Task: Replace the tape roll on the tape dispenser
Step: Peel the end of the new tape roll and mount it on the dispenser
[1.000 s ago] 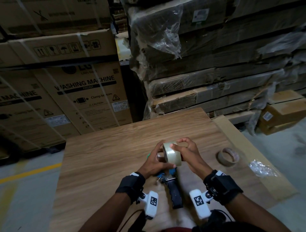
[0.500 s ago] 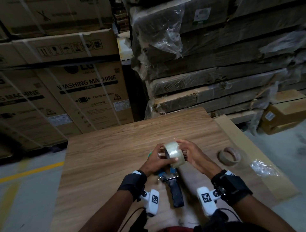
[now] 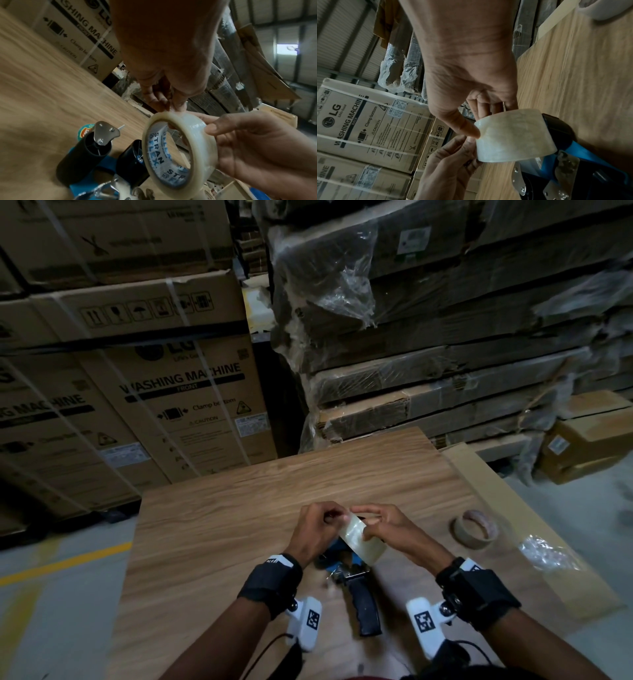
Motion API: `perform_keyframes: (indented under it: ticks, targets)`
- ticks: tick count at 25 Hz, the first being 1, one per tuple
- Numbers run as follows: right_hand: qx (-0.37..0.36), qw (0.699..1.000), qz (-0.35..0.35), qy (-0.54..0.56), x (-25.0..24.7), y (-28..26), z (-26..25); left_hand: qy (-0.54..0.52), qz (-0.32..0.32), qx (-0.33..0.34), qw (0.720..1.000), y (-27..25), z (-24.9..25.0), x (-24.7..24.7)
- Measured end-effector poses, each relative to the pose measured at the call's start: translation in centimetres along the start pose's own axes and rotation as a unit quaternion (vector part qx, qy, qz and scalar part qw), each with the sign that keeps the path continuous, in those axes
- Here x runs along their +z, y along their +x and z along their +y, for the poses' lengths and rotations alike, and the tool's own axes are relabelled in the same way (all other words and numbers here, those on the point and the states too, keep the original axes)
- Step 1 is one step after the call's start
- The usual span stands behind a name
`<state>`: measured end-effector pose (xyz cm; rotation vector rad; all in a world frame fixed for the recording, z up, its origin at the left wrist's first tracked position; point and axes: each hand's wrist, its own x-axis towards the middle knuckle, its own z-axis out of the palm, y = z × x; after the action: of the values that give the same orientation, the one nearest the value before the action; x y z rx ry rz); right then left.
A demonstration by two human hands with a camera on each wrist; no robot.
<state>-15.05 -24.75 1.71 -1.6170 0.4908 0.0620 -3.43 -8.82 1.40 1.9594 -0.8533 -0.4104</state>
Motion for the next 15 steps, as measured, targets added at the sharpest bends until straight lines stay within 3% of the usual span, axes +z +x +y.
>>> perform_keyframes:
  ticks: [4, 8, 10, 13, 15]
  targets:
    - [-0.007, 1.0, -0.021, 0.005, -0.6, 0.1, 1.0, 0.0, -0.052, -0.015, 0.999, 0.6, -0.5, -0.1]
    - [-0.027, 0.998, -0.059, -0.009, -1.3, 0.0, 1.5, -0.159, -0.123, -0.102, 0.974, 0.7, -0.8, -0.6]
    - [-0.032, 0.998, -0.053, -0.016, -1.1, 0.2, 1.6, -0.123, -0.088, -0.082, 0.985, 0.7, -0.8, -0.3]
    - [-0.039, 0.998, -0.021, -0.037, -0.9, 1.0, 1.3, 0.003, 0.008, 0.009, 1.0, 0.3, -0.5, 0.4]
    - [-0.04, 0.998, -0.026, -0.046, -1.1, 1.2, 1.0, -0.012, 0.022, 0.012, 1.0, 0.2, -0.7, 0.4]
